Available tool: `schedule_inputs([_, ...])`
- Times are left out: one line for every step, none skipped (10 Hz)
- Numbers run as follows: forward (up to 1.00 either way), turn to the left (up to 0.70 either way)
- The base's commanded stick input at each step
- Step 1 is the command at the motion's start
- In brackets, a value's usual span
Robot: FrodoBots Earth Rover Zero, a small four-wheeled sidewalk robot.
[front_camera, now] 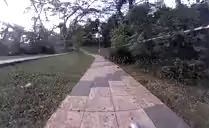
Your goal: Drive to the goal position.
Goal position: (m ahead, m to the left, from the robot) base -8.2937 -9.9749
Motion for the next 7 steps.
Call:
schedule_inputs([0.00,-0.70])
schedule_inputs([0.00,-0.70])
schedule_inputs([0.00,-0.70])
schedule_inputs([0.00,-0.70])
schedule_inputs([0.00,-0.70])
schedule_inputs([0.00,-0.70])
schedule_inputs([0.00,-0.70])
